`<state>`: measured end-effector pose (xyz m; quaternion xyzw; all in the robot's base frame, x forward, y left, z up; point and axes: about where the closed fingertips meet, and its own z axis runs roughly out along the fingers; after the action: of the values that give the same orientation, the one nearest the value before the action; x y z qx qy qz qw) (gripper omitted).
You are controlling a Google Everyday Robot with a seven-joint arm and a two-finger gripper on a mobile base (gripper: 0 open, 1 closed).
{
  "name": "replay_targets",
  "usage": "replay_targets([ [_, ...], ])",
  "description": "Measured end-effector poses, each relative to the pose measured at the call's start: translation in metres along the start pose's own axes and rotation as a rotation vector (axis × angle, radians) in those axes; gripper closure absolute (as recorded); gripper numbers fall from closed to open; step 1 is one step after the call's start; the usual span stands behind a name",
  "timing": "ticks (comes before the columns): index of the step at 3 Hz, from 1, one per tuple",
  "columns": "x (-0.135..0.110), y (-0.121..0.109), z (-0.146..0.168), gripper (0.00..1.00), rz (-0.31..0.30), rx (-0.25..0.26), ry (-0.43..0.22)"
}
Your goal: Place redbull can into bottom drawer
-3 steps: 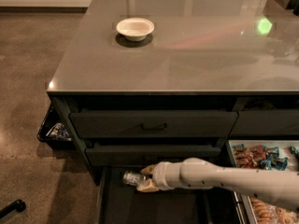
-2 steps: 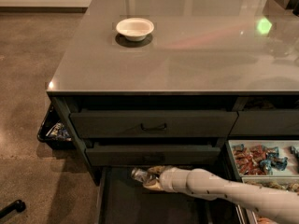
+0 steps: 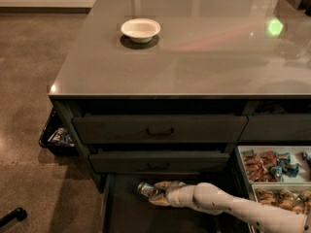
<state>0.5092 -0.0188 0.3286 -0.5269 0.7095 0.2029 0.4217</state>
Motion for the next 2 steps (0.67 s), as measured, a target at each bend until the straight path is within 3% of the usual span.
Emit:
replay_targets([
  [1, 0.000, 0.000, 0.000, 1.00, 0.000, 0.000, 0.000],
  [2, 0.021, 0.006, 0.021, 1.00, 0.017, -0.011, 0.062],
])
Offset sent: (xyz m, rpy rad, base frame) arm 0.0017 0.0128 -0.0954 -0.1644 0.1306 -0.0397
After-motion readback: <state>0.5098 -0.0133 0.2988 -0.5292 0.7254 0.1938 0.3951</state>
